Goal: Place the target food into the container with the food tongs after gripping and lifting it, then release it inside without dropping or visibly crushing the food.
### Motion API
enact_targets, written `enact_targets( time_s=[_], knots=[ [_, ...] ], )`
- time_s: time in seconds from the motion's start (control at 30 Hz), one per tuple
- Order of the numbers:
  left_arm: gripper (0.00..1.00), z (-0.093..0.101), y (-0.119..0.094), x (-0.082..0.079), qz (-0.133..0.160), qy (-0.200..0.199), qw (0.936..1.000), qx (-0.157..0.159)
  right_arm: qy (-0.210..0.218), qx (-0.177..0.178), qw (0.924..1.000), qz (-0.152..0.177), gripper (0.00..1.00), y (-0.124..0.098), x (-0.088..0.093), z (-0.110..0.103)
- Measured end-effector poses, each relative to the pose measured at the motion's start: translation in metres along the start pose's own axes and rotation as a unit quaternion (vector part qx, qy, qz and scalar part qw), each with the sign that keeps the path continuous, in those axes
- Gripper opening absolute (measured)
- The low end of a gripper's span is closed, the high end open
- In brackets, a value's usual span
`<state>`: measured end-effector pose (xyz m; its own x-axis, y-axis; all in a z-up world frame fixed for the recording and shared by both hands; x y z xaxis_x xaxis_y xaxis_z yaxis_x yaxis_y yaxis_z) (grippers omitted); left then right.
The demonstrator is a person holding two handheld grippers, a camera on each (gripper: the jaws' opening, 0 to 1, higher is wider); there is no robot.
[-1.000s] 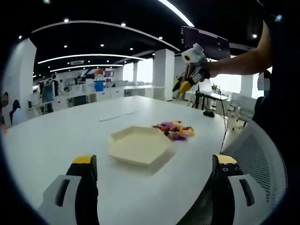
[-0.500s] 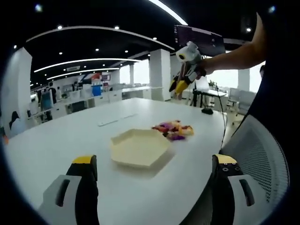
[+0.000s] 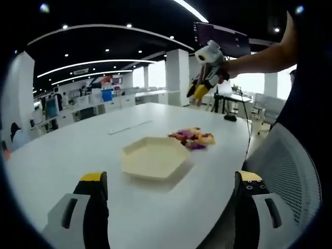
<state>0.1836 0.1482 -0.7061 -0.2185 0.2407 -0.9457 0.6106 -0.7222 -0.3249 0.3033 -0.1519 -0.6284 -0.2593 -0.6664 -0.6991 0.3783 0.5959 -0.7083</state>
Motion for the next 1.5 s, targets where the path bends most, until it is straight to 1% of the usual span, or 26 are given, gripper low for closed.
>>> enact_targets(
  time_s=[0.1, 0.33, 0.57, 0.77, 0.9, 0.97, 1.07, 1.2, 1.33, 1.5],
  knots=[
    [0.99, 0.003, 0.001, 0.000, 0.000, 0.007, 0.9999, 0.008, 0.005, -0.002, 1.0000, -0.002, 0.25, 0.002, 0.005, -0.001],
    [0.99, 0.004, 0.000, 0.005, -0.011, 0.003, 0.9999, 0.008, 0.013, 0.002, 0.9999, 0.002, 0.25, 0.008, 0.012, -0.002],
    [0.99, -0.003, -0.002, 0.007, -0.012, -0.014, 0.9998, -0.004, 0.021, 0.010, 0.9997, 0.003, 0.25, 0.018, 0.018, 0.000],
    [0.99, -0.004, -0.002, 0.007, -0.010, -0.011, 0.9998, -0.011, 0.031, 0.017, 0.9994, 0.005, 0.25, 0.028, 0.027, 0.001],
    [0.99, -0.005, -0.002, 0.009, -0.016, -0.015, 0.9996, -0.015, 0.033, 0.018, 0.9993, -0.002, 0.25, 0.037, 0.037, 0.000],
    [0.99, -0.006, -0.002, 0.008, -0.015, -0.015, 0.9996, -0.016, 0.034, 0.018, 0.9992, -0.003, 0.25, 0.040, 0.040, 0.000],
    [0.99, -0.005, 0.000, 0.010, -0.023, -0.013, 0.9995, -0.015, 0.029, 0.022, 0.9993, -0.002, 0.25, 0.045, 0.047, 0.001],
    [0.99, -0.004, 0.000, 0.011, -0.023, -0.012, 0.9996, -0.013, 0.035, 0.019, 0.9992, -0.010, 0.26, 0.055, 0.053, 0.000],
    [0.99, -0.006, -0.001, 0.010, -0.020, -0.014, 0.9996, -0.017, 0.040, 0.015, 0.9989, -0.018, 0.26, 0.058, 0.055, -0.004],
    [0.99, -0.008, 0.000, 0.009, -0.020, -0.014, 0.9996, -0.015, 0.056, 0.007, 0.9973, -0.047, 0.24, 0.067, 0.069, -0.007]
  ],
)
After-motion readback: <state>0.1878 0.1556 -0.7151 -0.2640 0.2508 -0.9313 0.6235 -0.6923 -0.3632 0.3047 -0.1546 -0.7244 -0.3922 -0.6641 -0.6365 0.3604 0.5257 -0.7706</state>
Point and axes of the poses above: the point that each gripper's makers call its tool centre point, and the gripper's own axes: y roughly forward along the fingers, z roughly to its right, x roughly out of its underside, the point moved 6 cm from there along -y, roughly backward along the fingers, and after that the axes turned 2 degrees about -y, right-handed, at the moved point
